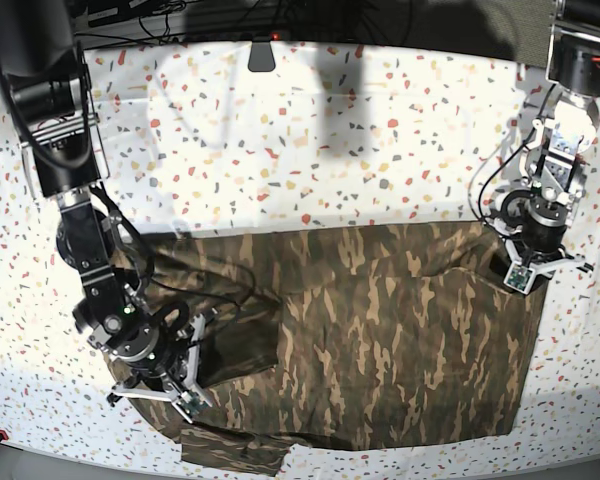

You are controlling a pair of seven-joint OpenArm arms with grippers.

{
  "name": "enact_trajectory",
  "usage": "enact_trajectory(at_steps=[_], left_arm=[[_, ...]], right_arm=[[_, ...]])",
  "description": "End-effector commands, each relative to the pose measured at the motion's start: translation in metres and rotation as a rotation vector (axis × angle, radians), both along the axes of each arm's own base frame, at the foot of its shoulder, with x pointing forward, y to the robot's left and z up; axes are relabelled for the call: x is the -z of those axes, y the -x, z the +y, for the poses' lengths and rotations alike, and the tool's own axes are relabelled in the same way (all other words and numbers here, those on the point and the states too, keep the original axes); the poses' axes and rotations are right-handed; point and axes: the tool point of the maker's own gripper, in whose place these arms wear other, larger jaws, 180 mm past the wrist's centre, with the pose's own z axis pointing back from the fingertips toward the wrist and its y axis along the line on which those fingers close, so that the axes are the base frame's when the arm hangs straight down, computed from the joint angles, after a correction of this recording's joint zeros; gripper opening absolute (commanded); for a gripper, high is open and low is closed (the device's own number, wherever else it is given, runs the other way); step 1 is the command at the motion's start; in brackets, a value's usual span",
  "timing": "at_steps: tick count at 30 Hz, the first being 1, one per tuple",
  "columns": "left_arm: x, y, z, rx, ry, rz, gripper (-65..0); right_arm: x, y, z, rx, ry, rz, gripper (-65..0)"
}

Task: Fold the T-shirt properly
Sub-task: 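Lift the shirt's collar edge with both grippers and pull toward the hem, then lower the folded collar edge onto the shirt body and release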

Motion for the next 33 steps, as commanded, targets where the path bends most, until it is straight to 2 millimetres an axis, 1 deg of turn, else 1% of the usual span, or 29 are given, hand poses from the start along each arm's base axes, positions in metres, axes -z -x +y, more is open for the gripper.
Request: enact_trajectory(at_steps=[1, 3, 5, 8, 10, 15, 18, 22, 24, 28, 33], left_arm=[[-0.022, -0.012, 0.006, 0.001, -0.011, -0.068, -65.0], [-0.022, -0.012, 0.006, 0.001, -0.011, -0.068, -65.0], [-0.024, -0.014, 0.006, 0.001, -0.011, -0.073, -65.0], [-0.033, -0.022, 0.007, -0.006, -0.013, -0.088, -65.0], [-0.039, -0.028, 0.009, -0.015, -0.015, -0.097, -65.0], [-0.053, -0.044, 0.016, -0.047, -0.02, -0.107, -65.0], [-0.044, -0.049, 0.028, -0.078, -0.02, -0.077, -65.0], [-0.017, -0.047, 0.04, -0.115, -0.009, -0.004, -65.0], [-0.009, -0.046, 0.04, -0.114, -0.002, 0.008, -65.0], [-0.008, -0.047, 0.034, -0.08, 0.012, -0.025, -65.0], [-0.008, -0.047, 0.034, -0.078, 0.012, -0.027, -65.0]], right_arm=[[-0.025, -0.012, -0.004, 0.006, -0.007, -0.065, -65.0], [-0.022, -0.015, -0.007, 0.011, -0.01, -0.059, -65.0], [-0.013, -0.017, -0.012, 0.021, -0.015, -0.042, -65.0], [0.004, -0.017, -0.02, 0.043, -0.019, -0.001, -65.0], [0.011, -0.017, -0.023, 0.05, -0.021, 0.016, -65.0], [0.016, -0.017, -0.024, 0.054, -0.024, 0.024, -65.0], [0.016, -0.017, -0.02, 0.05, -0.031, 0.025, -65.0], [0.014, -0.018, -0.02, 0.059, -0.036, 0.015, -65.0], [0.01, -0.021, -0.023, 0.081, -0.045, -0.012, -65.0], [0.009, -0.022, -0.024, 0.084, -0.035, -0.018, -65.0], [0.004, -0.025, -0.033, 0.138, -0.029, -0.056, -65.0]])
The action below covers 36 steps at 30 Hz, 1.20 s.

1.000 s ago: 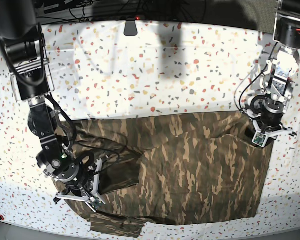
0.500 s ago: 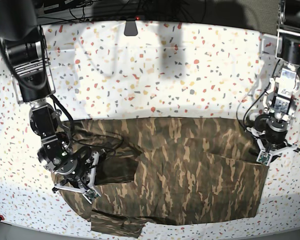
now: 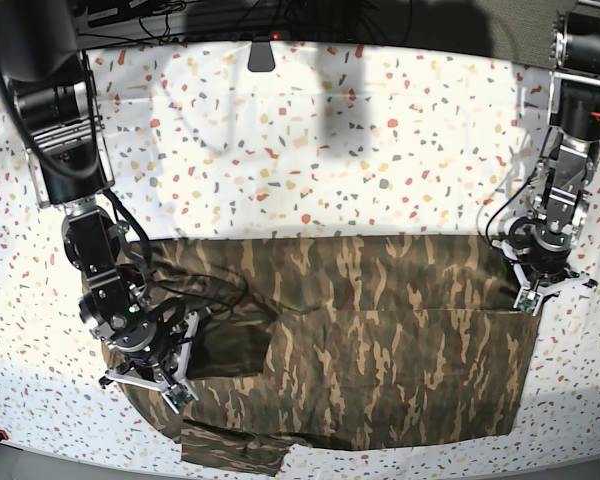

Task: Fold the T-shirt properly
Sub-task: 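Lower the folded collar edge onto the shirt body and release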

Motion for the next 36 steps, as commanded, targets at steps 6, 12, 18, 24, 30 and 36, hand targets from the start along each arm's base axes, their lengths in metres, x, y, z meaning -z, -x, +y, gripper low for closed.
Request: enact_trajectory(at_steps=[6, 12, 18, 24, 30, 36], left_arm=[[-0.025, -0.014, 0.007, -0.001, -0.013, -0.072, -65.0], [-0.024, -0.014, 0.007, 0.0, -0.02, -0.067, -65.0], [-0.024, -0.014, 0.007, 0.0, -0.021, -0.068, -65.0], [-0.025, -0.014, 0.006, 0.003, -0.02, -0.072, -65.0], [-0.031, -0.016, 0.008, -0.004, -0.03, -0.105, -48.4], [-0.04, -0.017, 0.023, -0.066, -0.07, -0.144, -30.5]], right_arm=[[-0.036, -0.017, -0.015, 0.086, -0.009, -0.121, -65.0], [-0.04, -0.018, -0.033, 0.167, 0.046, -0.142, -65.0], [-0.039, -0.017, -0.034, 0.179, 0.046, -0.138, -65.0], [-0.039, -0.017, -0.034, 0.179, 0.046, -0.139, -65.0], [-0.039, -0.017, -0.034, 0.179, 0.045, -0.138, -65.0], [-0.039, -0.017, -0.034, 0.178, 0.045, -0.138, -65.0]])
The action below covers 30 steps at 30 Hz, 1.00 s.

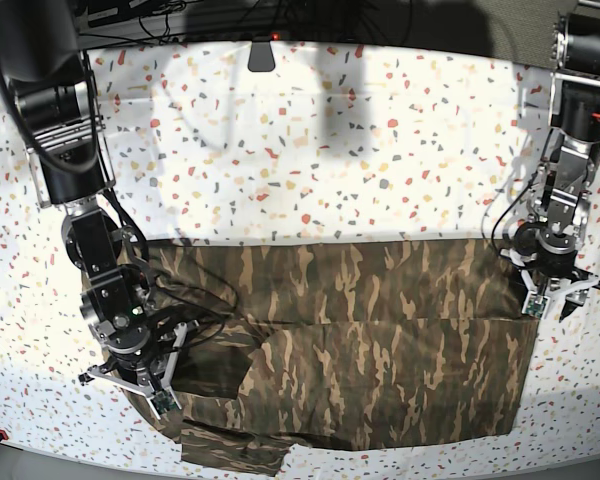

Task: Fold the T-shirt properly
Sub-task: 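Lower the folded collar edge onto the shirt body and release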

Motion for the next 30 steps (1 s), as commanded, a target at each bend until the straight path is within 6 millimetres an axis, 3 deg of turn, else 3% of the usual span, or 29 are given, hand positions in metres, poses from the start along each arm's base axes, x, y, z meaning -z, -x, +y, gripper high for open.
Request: enact_trajectory(at_steps=[1, 8, 15, 19, 22, 30], left_arm=[[-0.024, -0.012, 0.008, -0.002, -0.017, -0.064, -30.5], [-0.018, -0.01, 0.014, -0.039, -0.017, -0.022, -30.6], [-0.042, -0.034, 0.008, -0.062, 0.159, -0.08, -30.6], [-0.052, -0.046, 0.011, -0.066, 0.156, -0.091, -30.7], [-0.052, -0.051, 0.017, -0.087, 0.159, -0.08, -30.7], [-0.024, -0.041, 0.031, -0.125, 0.162, -0.016, -30.7]], right_arm=[[-0.029, -0.012, -0.004, 0.006, 0.002, -0.079, -65.0], [-0.03, -0.013, -0.003, 0.004, 0.001, -0.081, -65.0], [-0.028, -0.013, 0.001, 0.0, -0.009, -0.078, -65.0], [-0.026, -0.012, -0.001, 0.008, -0.006, -0.066, -65.0], [-0.026, -0.012, -0.001, 0.008, -0.006, -0.066, -65.0], [-0.027, -0.012, 0.0, 0.006, -0.007, -0.07, -65.0]])
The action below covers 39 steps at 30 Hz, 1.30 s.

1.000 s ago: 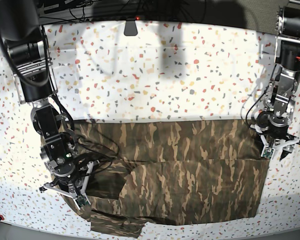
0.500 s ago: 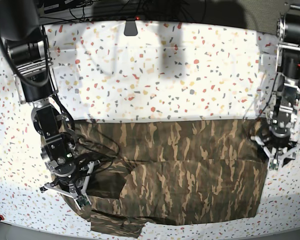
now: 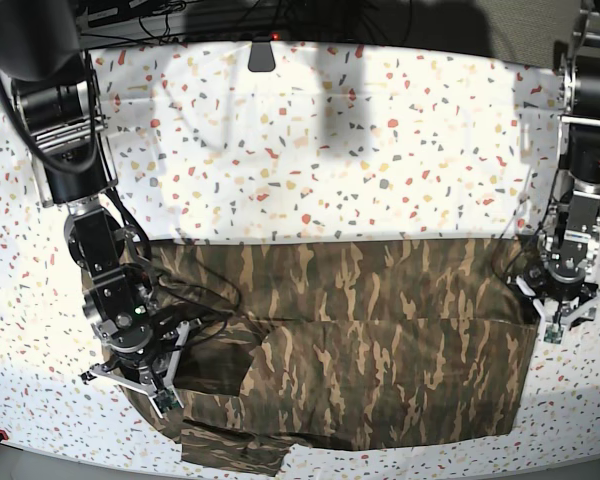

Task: Fold the T-shirt properly
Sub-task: 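Lower the folded collar edge onto the shirt body and release, then move both grippers back to the new fold edge and grasp it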

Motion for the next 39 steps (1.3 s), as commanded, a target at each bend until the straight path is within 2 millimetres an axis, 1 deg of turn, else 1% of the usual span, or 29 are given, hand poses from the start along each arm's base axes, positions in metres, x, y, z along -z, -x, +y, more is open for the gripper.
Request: enact_trajectory(at_steps=[1, 8, 16, 18, 19, 21, 22, 23, 24, 25, 30, 33, 34, 37, 39], left_arm=[[-0.027, -0.015, 0.006, 0.0, -0.013, -0.086, -30.7], [-0.02, -0.014, -0.001, 0.018, -0.001, -0.097, -30.6], [-0.019, -0.013, -0.001, 0.017, -0.001, -0.095, -30.7], [-0.019, -0.013, -0.001, 0.017, -0.001, -0.095, -30.6], [-0.019, -0.013, -0.001, 0.017, -0.001, -0.095, -30.7], [-0.019, -0.013, -0.001, 0.017, -0.001, -0.095, -30.7], [-0.019, -0.013, -0.001, 0.016, -0.001, -0.092, -30.7], [-0.018, -0.013, -0.001, 0.014, -0.001, -0.089, -30.6], [-0.017, -0.012, 0.0, 0.012, -0.001, -0.084, -30.7], [-0.017, -0.012, 0.0, 0.012, -0.001, -0.083, -30.6], [-0.015, -0.011, 0.0, 0.012, -0.001, -0.079, -30.6], [-0.015, -0.011, 0.0, 0.012, -0.001, -0.08, -30.6], [-0.015, -0.011, 0.0, 0.012, -0.001, -0.08, -30.6], [-0.015, -0.011, 0.0, 0.012, -0.001, -0.079, -30.6], [-0.014, -0.01, 0.0, 0.008, 0.0, -0.072, -30.6]], right_arm=[[-0.029, -0.013, -0.003, 0.004, -0.002, -0.08, -65.0], [-0.03, -0.013, -0.003, 0.001, -0.002, -0.084, -65.0], [-0.03, -0.013, -0.003, 0.001, -0.001, -0.085, -65.0], [-0.033, -0.014, -0.001, -0.012, -0.001, -0.102, -65.0], [-0.035, -0.015, 0.001, -0.02, -0.004, -0.114, -58.4], [-0.041, -0.018, 0.005, -0.046, -0.002, -0.15, -42.9], [-0.046, -0.019, 0.007, -0.062, 0.017, -0.172, -36.6], [-0.049, -0.02, 0.008, -0.078, 0.04, -0.193, -31.7], [-0.052, -0.021, 0.009, -0.089, 0.059, -0.208, -28.6], [-0.054, -0.021, 0.009, -0.092, 0.069, -0.213, -27.4], [-0.055, -0.022, 0.006, -0.081, 0.074, -0.219, -27.4], [-0.068, -0.024, -0.008, -0.006, 0.103, -0.286, -27.4], [-0.074, -0.026, -0.01, 0.0, 0.122, -0.302, -27.4], [-0.09, -0.034, -0.01, 0.003, 0.108, -0.332, -27.4], [-0.098, -0.039, -0.006, -0.001, 0.026, -0.334, -27.4]])
